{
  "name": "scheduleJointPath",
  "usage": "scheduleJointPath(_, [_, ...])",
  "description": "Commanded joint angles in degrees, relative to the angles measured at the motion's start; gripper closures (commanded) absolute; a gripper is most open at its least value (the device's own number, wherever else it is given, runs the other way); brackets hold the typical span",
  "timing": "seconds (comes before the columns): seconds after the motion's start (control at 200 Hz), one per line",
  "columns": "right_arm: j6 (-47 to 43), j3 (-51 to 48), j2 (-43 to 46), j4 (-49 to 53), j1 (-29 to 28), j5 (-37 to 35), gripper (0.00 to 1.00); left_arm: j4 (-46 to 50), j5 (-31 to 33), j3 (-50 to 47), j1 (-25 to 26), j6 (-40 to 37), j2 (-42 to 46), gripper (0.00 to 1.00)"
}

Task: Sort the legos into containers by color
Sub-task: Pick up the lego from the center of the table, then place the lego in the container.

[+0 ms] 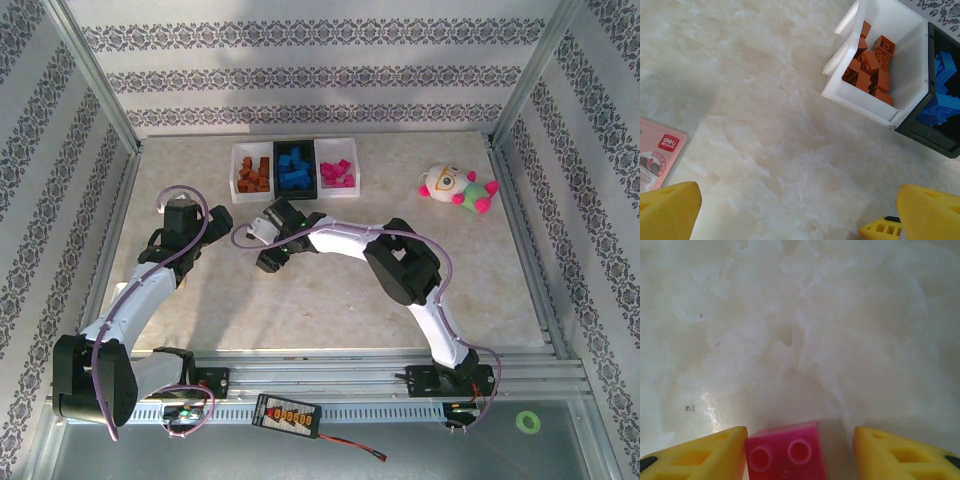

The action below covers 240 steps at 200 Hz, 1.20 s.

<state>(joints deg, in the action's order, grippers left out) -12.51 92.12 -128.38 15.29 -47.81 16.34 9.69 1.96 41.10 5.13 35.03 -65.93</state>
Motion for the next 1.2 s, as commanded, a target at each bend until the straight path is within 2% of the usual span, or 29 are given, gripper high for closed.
scheduleJointPath(0.0, [-1.46, 0.90, -1.03, 2.00, -1.06, -1.12, 0.53, -0.28, 0.33, -0.68, -0.73, 0.93, 0.78, 0.01])
scheduleJointPath(0.07, [-1.40, 0.55, -0.55, 1.96, -1.14, -1.05, 0.66, -0.33, 0.11, -0.81, -0.73, 0.66, 0.55, 0.01])
scheduleJointPath(0.135, [-1.14, 0.15, 0.01, 2.01, -1.14, -1.26, 0.71, -0.44, -0.02, -0.90, -0.74, 0.33, 0.41, 0.01])
scheduleJointPath(0.195, [-0.86, -0.28, 0.81, 2.01, -1.14, -1.56, 0.80, -0.29, -0.43, -0.76, -0.73, -0.01, 0.31, 0.01])
scheduleJointPath(0.25, [-0.19, -0.86, 1.76, 1.93, -1.02, -1.92, 0.83, -0.21, -1.01, -0.51, -0.73, -0.51, 0.07, 0.01])
scheduleJointPath(0.445, [5.78, -6.66, 8.11, -2.46, 0.91, -1.05, 0.82, -2.13, -3.49, -0.38, 1.00, -3.38, -0.78, 0.01])
scheduleJointPath(0.699, [16.44, -19.89, 22.12, -13.16, 7.13, -3.56, 0.82, -9.40, -3.04, -0.82, 9.48, -8.45, -3.02, 0.01])
scheduleJointPath(0.859, [21.86, -23.55, 28.69, -18.34, 12.14, -7.62, 0.82, -15.67, -3.46, -0.64, 16.18, -16.45, -6.01, 0.01])
scheduleJointPath(1.019, [25.27, -21.36, 28.29, -21.09, 17.40, -12.35, 0.82, -21.88, -6.22, -0.29, 21.28, -21.34, -9.62, 0.01])
scheduleJointPath(1.194, [28.91, -14.18, 20.67, -22.27, 22.26, -15.97, 0.83, -27.94, -8.59, 0.06, 25.82, -25.12, -13.12, 0.01])
